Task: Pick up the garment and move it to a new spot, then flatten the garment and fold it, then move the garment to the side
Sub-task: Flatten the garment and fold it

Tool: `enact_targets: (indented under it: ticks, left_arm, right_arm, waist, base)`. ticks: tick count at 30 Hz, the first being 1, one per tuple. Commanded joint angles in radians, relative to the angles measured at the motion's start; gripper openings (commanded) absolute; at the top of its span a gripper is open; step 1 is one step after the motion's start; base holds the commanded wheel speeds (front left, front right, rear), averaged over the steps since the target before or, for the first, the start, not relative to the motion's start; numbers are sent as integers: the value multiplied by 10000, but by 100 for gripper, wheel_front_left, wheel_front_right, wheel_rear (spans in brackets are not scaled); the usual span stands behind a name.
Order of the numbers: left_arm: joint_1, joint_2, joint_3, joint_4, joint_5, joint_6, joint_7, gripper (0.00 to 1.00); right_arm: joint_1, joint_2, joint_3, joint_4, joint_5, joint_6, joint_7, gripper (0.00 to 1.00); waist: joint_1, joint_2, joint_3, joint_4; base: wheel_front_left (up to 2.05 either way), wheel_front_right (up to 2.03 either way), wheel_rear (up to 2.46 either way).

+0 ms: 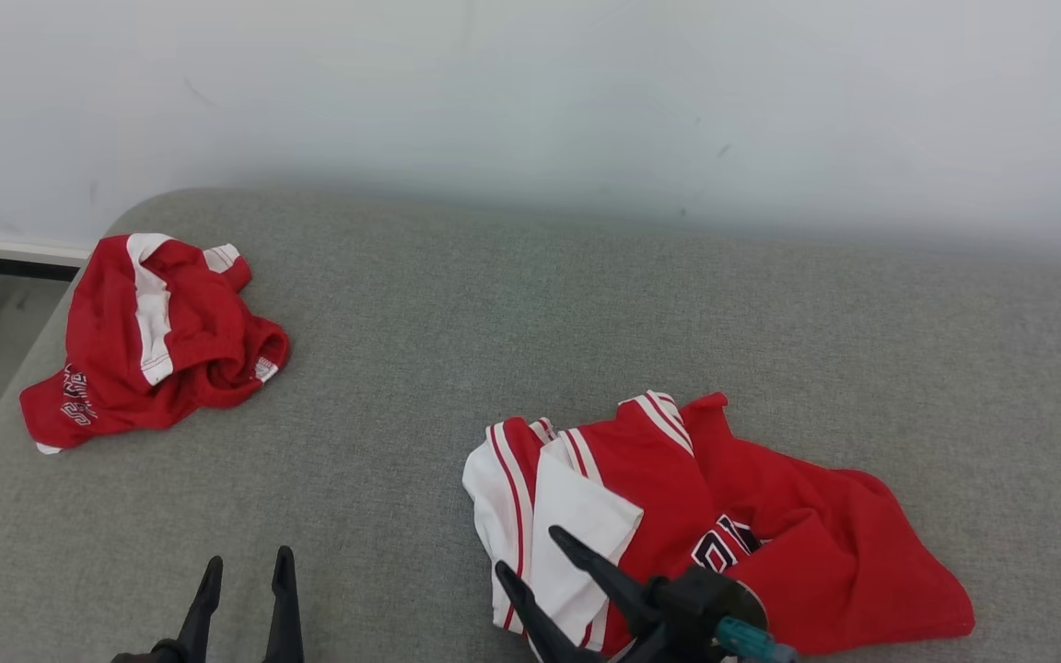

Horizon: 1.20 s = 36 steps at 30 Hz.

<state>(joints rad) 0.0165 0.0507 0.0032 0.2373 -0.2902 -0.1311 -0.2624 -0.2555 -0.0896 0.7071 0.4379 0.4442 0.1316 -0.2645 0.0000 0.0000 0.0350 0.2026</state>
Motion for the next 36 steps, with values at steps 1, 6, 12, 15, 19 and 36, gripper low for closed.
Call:
enact_targets:
  ticks: [1, 6, 12, 15, 19, 36]
  left_arm:
    - [139, -9, 49, 28, 66, 9, -14, 100]
    - [237, -12, 76, 10, 107, 9, -14, 100]
    - [141, -9, -42, -150, 256, 9, -14, 100]
    - [24, -9, -162, -158, 328, 9, -14, 100]
    - [-170, -9, -410, -157, 338, 9, -14, 100]
    - [-3976, 1147, -3380, 2023, -434, 12, -11, 100]
  right_arm:
    - [67, -166, -159, -394, -1, -19, -18, 100]
    - [328, -478, -543, -1348, -375, -19, -20, 100]
    - [1176, -441, -3065, -2829, -1181, -19, -20, 100]
    - [1611, -248, -4336, -3179, -1519, -19, -19, 100]
    - [2064, -2, -5458, -3267, -1812, -19, -19, 100]
    - [1690, 375, -5756, -2838, -1809, -19, -20, 100]
  waist:
    - [0, 0, -107, -74]
    - [0, 0, -259, -211]
    - [0, 0, -353, -567]
    - [0, 0, -317, -775]
    - [0, 0, -210, -1056]
    - [0, 0, 750, -2730]
  base:
    - [0, 0, 0]
    - [0, 0, 0]
    - [0, 0, 0]
    - [0, 0, 0]
    - [0, 0, 0]
    - [0, 0, 0]
